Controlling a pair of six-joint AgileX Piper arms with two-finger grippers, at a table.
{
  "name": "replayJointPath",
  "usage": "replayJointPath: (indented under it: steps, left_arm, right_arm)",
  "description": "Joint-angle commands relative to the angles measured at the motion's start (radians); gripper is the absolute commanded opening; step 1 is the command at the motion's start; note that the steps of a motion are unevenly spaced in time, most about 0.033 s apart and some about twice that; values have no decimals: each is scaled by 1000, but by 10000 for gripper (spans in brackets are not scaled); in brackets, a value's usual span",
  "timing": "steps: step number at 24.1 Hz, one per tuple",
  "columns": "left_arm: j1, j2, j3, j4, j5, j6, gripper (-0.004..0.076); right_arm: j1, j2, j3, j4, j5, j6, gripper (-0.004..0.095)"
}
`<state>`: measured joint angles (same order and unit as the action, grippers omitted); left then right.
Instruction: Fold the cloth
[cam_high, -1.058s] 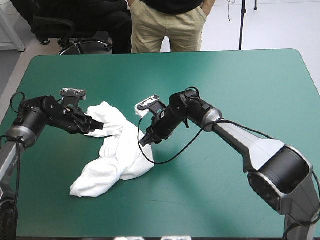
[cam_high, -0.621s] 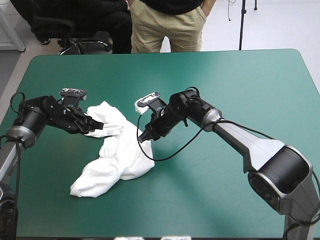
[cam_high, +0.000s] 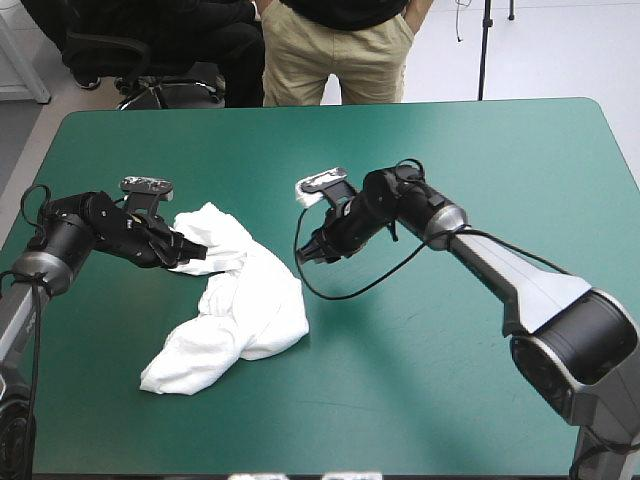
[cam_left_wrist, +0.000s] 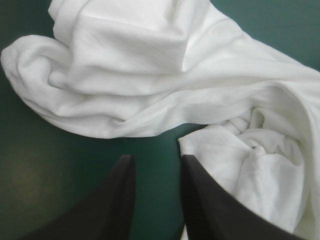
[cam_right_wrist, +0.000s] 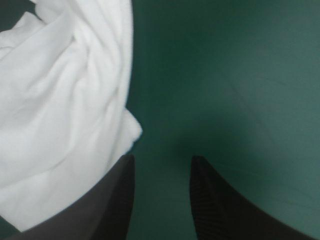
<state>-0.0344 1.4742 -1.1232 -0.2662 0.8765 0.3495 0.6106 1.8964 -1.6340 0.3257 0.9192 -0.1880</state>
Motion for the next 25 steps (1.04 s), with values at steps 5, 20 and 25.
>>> replayJointPath:
  steps: [5, 20, 25]
  left_arm:
    - [-5, -37, -30, -22, -22, 0, 221]
    - [-5, -40, -30, -47, 37, 30, 277]
    - [-7, -38, -30, -149, 71, 75, 492]
  right_arm:
    - [-132, -192, -30, -113, 90, 31, 347]
    - [-499, -678, 341, -275, 180, 90, 347]
    - [-570, -796, 410, -275, 183, 109, 347]
